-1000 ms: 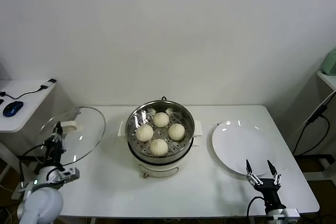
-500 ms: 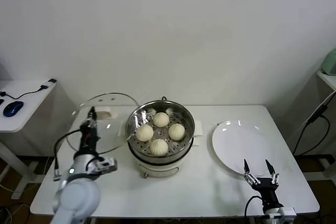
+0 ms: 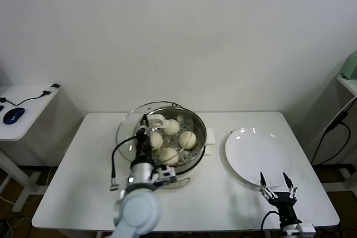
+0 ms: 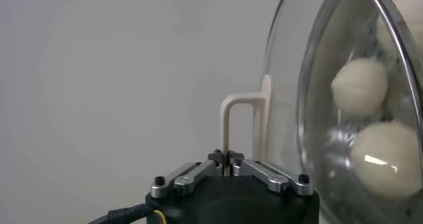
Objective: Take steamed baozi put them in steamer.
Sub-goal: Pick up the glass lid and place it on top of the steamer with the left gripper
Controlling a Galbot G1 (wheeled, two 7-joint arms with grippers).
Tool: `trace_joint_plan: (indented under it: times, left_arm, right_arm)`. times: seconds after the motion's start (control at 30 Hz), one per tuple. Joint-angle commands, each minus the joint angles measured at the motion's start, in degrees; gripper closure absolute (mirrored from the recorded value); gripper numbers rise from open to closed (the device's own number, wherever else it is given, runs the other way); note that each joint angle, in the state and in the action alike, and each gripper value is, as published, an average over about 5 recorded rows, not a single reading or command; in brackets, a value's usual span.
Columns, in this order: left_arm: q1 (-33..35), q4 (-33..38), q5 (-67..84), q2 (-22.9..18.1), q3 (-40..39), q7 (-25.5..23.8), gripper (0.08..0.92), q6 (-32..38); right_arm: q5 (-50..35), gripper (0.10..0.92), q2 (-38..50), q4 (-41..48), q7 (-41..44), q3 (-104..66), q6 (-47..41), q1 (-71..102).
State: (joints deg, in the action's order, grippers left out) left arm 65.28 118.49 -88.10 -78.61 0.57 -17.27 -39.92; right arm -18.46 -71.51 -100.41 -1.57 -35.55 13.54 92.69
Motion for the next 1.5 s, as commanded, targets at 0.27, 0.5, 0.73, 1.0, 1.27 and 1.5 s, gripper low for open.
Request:
trace_joint_plan:
  times: [0.27,0.5,0.73,1.0,1.27,1.5]
  left_arm:
    - [-3.66,-8.27,-10.13,-11.8,-8.78,-1.96,0.867,-3.44]
    - [-4.42,-12.85,-10.22,-12.55,-8.33,0.4,0.867,-3.26]
    - [-4.5,-14.78,-9.76,-10.68,-6.15,1.74,0.867,-3.03]
    - [-4.86,-15.34,-9.27,-8.61,-3.8,2.46,0.867,-2.81]
    - [-4.6,-15.42,-7.92,-7.65,-2.7,3.05,0.867,-2.62]
    - [-4.39,-15.38,-7.96,-8.24,-3.38,3.62,0.867,-2.48]
  right_arm:
    - [-0.87,0.203,-0.43,1.27,1.23,-1.65,1.63,0.56]
    - [-1.64,0.203,-0.06,2.11,1.12,-2.01,2.99,0.67]
    - [-1.45,0.203,-0.24,2.65,1.24,-1.58,3.58,0.65]
    - [-1.39,0.203,-0.29,3.03,1.37,-1.41,3.95,0.71]
    - [-1.34,0.203,-0.47,3.48,1.3,-1.3,4.04,0.47]
    - [-1.26,0.203,-0.6,3.64,1.32,-1.16,4.27,0.4]
